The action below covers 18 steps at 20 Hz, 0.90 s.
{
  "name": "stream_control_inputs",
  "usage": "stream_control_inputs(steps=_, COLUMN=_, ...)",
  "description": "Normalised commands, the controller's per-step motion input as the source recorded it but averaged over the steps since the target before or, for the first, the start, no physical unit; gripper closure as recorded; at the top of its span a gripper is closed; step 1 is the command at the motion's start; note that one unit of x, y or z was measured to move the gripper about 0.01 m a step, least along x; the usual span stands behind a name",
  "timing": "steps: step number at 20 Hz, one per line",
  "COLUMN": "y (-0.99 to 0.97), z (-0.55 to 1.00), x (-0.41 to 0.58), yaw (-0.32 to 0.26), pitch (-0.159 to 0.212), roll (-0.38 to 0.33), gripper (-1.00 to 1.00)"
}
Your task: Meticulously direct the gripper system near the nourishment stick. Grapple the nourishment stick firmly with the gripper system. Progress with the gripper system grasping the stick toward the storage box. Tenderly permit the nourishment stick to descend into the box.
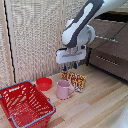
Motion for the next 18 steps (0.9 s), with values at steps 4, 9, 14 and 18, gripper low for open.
stream_control_inputs(steps=4, y=0.00, z=-0.31, x=0.056, yaw=0.162, pitch=-0.042, roll=-0.108, gripper=-1.00)
stream_control_inputs(steps=9, y=-0.02, z=-0.28, x=-0.026, yaw=0.130, pitch=-0.018, roll=-0.095, gripper=-1.00)
stream_control_inputs(steps=14, y=-0.06, z=-0.20, x=-0.135, yaw=0.088, pitch=0.016, roll=-0.038, gripper=1.00)
stream_control_inputs(steps=18, y=0.02, z=-0.04, x=-0.084, yaw=0.005, pitch=0.010, roll=-0.022, gripper=1.00)
